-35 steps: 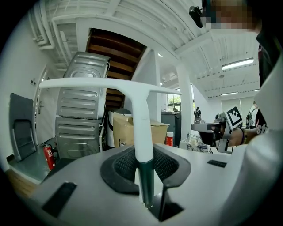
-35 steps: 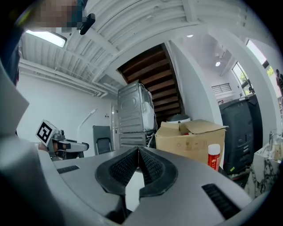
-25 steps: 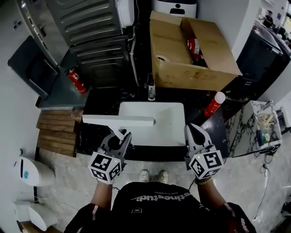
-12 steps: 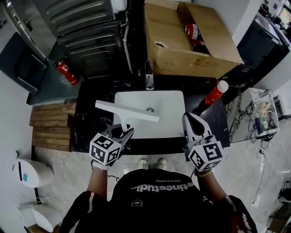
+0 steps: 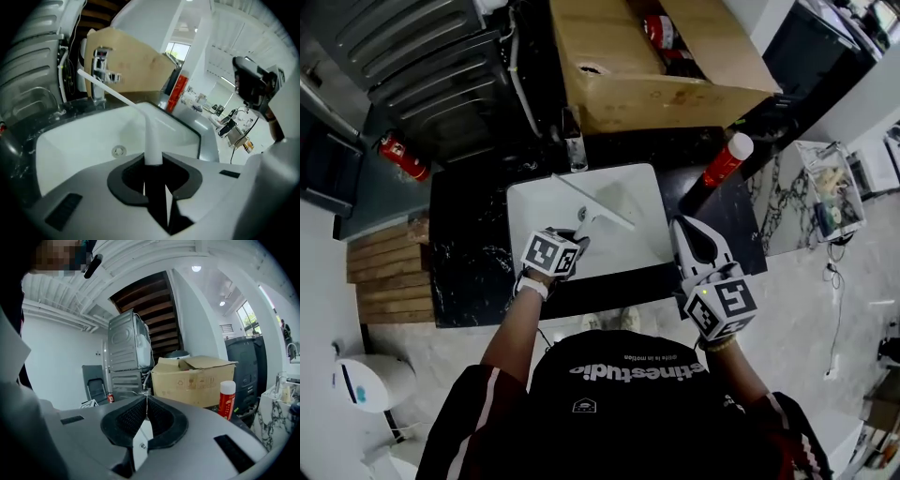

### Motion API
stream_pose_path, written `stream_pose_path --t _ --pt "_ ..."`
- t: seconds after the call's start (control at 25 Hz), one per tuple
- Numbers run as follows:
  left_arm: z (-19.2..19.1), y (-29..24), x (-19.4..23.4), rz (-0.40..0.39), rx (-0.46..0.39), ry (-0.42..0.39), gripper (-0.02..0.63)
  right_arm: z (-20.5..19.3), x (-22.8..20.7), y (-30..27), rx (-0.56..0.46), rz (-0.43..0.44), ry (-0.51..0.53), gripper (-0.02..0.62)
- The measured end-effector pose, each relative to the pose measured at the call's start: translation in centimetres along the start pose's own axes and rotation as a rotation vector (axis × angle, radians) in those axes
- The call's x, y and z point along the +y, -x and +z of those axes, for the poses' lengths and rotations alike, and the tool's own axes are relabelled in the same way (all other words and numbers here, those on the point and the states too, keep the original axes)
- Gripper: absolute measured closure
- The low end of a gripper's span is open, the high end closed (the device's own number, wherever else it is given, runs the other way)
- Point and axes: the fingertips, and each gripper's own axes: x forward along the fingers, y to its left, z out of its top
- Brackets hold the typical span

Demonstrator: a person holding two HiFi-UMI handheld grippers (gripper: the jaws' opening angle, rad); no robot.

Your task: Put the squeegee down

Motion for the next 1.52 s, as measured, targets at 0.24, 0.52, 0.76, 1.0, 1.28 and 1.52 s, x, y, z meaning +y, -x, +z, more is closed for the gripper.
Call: stream_pose_path --t 0.24,0.52,0.76,1.0,1.28,1.52 --pt "-3.6 -5.9 2.4 -0.013 0.225 0.065 0.528 -1.3 -1.0 0.1 0.045 -0.048 -0.005 0.555" --pt "-5.1 -6.1 4.5 0.068 0.319 0.021 0.463 -1.2 -1.8 0.6 0.051 -0.08 -0.008 0.555" --pt "-1.1 -1.2 6.4 0.208 0.181 -0.05 0.456 -0.4 -0.5 -0.1 0.032 -0.037 0.003 0.555" --pt "8.4 10.1 2.1 0.204 -0.315 -0.085 0.586 3.0 1.2 -0.9 -0.042 0.031 0.04 0.555" --pt "14.4 24.1 -5.0 0.366 -0.801 -0.239 0.591 7.5 3.8 -0.9 -0.142 0.121 0.072 0.555" --pt "15.1 27.7 -7.2 0.426 -0.894 -0.247 0.591 7.8 5.7 -1.2 -0.155 0.163 0.094 0.557"
